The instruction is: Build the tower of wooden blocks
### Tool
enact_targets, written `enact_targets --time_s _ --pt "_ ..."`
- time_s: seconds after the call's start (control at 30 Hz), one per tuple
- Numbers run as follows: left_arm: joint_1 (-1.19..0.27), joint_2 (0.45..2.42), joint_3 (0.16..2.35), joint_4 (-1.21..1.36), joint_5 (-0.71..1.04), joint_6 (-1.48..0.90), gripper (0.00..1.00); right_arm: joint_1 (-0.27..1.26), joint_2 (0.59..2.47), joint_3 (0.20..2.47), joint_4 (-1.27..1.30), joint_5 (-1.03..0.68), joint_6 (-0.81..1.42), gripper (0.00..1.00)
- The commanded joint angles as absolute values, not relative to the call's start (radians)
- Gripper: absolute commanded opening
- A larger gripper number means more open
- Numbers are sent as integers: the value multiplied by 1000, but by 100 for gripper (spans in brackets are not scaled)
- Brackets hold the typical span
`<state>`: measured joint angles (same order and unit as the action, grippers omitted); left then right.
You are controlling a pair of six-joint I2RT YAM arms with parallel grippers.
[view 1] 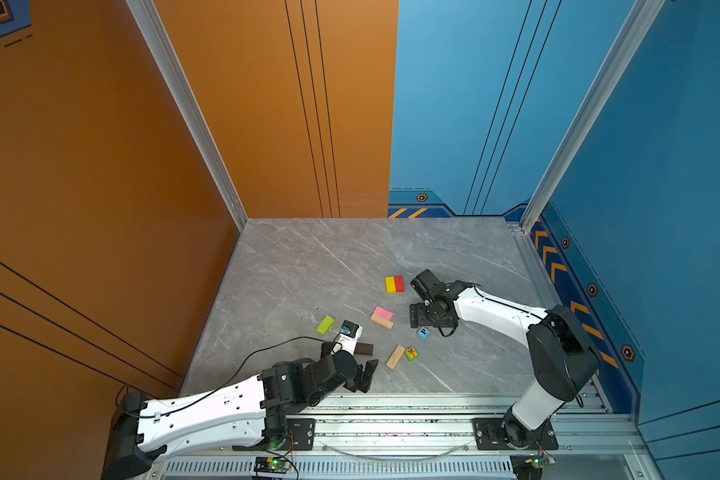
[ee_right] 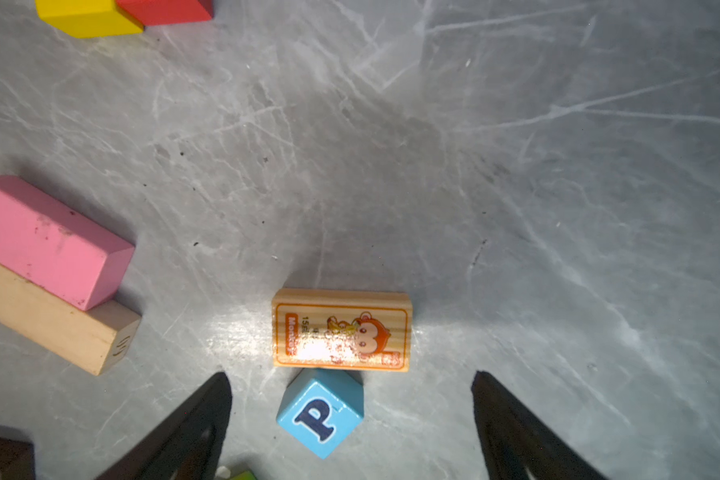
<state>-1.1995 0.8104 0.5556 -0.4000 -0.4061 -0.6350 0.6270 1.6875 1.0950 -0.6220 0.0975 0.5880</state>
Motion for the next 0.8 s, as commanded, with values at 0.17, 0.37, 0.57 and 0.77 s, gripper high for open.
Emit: enact_targets --time_s 0.17,0.37,0.57,0.77 --pt "-1145 878 570 -344 -284 -563 98 599 1744 1126 -583 45 571 84" --pt "-1123 894 577 -330 -263 -550 98 602 1776 1135 -574 35 572 83" --pt "-1090 893 576 -327 -237 -539 98 604 1790 1138 -580 43 581 81" --pt "-1064 888 562 -323 -215 -533 98 606 1804 1146 -587 47 588 80"
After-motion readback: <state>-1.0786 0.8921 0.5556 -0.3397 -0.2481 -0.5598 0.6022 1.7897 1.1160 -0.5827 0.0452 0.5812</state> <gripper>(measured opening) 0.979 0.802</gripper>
